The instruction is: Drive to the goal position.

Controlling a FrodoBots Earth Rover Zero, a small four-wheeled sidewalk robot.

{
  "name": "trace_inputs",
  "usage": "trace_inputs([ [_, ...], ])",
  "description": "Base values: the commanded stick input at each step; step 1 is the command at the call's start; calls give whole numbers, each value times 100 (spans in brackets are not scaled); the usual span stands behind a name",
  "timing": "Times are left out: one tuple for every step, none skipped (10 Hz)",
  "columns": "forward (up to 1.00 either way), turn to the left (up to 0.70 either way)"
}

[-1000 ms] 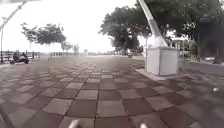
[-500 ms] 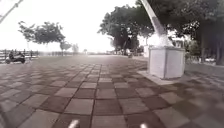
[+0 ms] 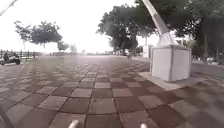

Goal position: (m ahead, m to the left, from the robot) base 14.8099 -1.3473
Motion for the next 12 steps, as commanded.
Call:
trace_inputs([
  [70,0],
  [70,0],
  [70,0],
  [70,0],
  [70,0],
  [70,0],
  [70,0],
  [70,0],
  [70,0],
  [70,0],
  [70,0],
  [70,0],
])
